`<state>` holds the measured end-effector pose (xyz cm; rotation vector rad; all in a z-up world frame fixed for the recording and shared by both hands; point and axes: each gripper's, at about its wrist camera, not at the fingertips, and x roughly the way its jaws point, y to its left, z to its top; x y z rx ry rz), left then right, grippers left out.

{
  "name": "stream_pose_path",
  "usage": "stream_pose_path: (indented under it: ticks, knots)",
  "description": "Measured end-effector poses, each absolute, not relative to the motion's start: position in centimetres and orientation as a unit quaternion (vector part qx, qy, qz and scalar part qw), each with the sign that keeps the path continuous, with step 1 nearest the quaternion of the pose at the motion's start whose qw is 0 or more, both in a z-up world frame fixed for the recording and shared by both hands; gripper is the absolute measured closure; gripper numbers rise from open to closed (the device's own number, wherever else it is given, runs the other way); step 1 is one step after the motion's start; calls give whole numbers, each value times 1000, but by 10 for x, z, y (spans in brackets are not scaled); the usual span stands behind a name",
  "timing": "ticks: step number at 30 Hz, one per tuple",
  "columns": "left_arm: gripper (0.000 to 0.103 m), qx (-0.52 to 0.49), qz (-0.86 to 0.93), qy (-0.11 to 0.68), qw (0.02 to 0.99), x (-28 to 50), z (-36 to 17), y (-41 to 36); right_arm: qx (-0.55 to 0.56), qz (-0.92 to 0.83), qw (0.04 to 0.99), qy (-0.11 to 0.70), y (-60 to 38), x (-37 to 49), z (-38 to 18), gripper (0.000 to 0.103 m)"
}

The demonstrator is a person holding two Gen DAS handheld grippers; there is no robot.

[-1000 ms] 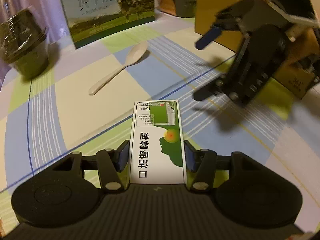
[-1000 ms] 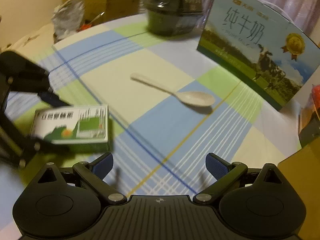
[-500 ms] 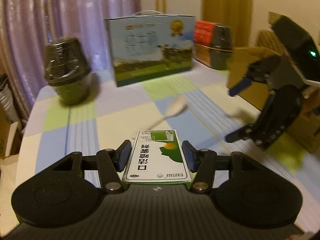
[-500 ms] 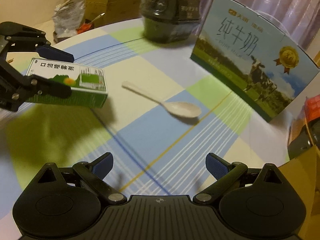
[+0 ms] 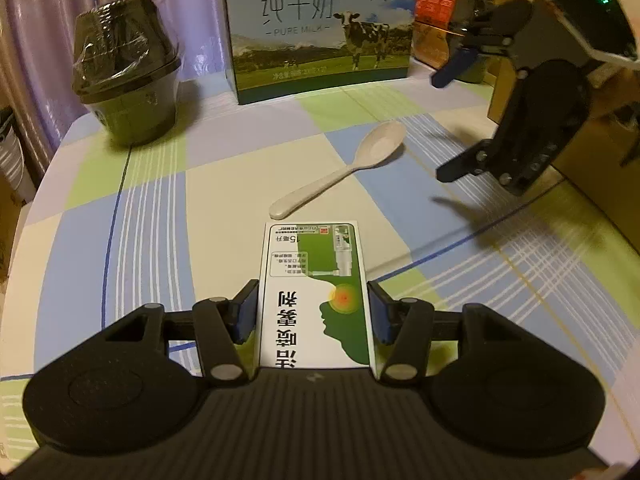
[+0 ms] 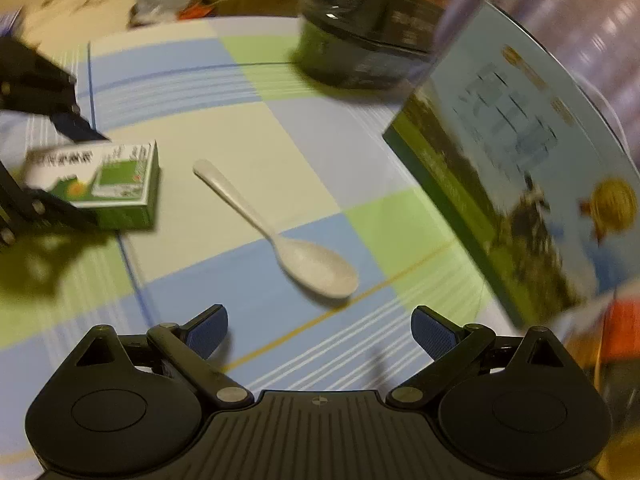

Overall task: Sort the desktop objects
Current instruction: 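Lift the medicine box with left tool while right tool grasps the white spoon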

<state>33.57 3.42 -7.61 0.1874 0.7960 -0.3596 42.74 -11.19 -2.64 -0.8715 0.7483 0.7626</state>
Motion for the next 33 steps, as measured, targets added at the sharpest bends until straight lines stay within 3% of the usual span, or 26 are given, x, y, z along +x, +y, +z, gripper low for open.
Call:
stream_pose_path:
  ticks: [3, 8, 15, 21, 25, 28, 33]
  knots:
    - [53, 78, -156, 383, 907, 343, -74, 39, -432, 374, 751, 332, -105, 440, -31, 7]
    - [53, 51, -126, 383, 914, 360, -75, 49, -451, 397, 723, 341, -91, 458, -46, 16]
    - [53, 38, -121, 375, 918, 373, -76, 51, -390, 414, 736, 369, -88, 486, -46, 17]
    - [53, 35, -122, 372, 920, 370, -77, 52, -304, 426, 731, 437, -101, 492, -40, 56]
    - [53, 42, -122, 372, 919, 369, -78, 49, -274, 419, 730, 466, -102, 478, -36, 90]
    - [53, 41, -122, 377, 917, 368, -78, 48, -264, 389, 734, 491, -99, 465, -33, 96]
    - [53, 29, -120, 394, 911, 358, -76, 45, -190, 354, 745, 533, -110, 434, -31, 96]
